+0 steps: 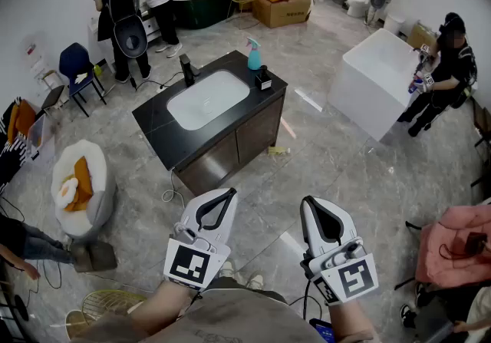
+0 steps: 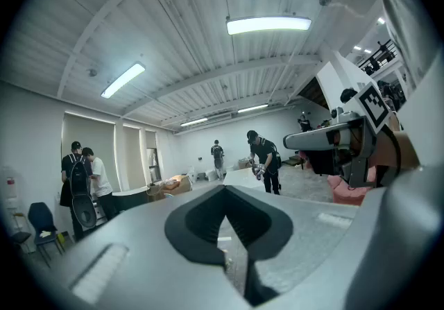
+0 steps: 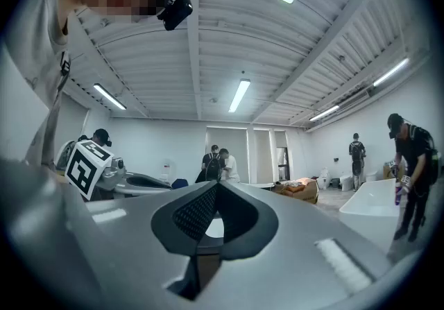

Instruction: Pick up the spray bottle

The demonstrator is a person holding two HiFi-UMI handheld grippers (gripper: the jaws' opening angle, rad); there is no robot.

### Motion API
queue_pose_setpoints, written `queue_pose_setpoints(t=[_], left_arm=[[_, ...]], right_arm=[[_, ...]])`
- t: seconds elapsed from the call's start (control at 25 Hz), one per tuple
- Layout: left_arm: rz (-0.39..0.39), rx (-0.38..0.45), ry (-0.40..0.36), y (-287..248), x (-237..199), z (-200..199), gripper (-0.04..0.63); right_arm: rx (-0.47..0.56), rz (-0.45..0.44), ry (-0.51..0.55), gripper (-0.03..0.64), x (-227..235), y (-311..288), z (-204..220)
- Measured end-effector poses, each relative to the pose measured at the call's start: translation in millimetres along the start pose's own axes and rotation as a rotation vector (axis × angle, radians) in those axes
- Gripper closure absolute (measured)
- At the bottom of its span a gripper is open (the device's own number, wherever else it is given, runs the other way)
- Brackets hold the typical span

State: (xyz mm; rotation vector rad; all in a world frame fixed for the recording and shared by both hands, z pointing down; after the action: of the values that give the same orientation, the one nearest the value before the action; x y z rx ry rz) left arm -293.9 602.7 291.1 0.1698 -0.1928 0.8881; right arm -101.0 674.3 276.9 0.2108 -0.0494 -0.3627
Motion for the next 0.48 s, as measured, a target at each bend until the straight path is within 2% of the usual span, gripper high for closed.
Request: queue_pose_setpoints(t=[0.48], left_arm=[[0.025,-0.005,0.004,-6.0,-7.2,-2.5,0.595]], right_arm=[[0.023,0.048,-0.057,0.588,7.9,-4.7,1.4]])
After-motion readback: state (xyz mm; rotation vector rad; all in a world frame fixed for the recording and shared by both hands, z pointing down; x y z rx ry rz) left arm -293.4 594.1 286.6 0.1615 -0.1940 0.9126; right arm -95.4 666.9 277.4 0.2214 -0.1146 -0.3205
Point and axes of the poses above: the fingertips, and each gripper's own axes: y backward along the fingers, x to its right, z out of its underside, the point moved 7 cm from there along y, backward along the fingers, and after that the axes turned 9 degrees about x, right-handed, at the moved point
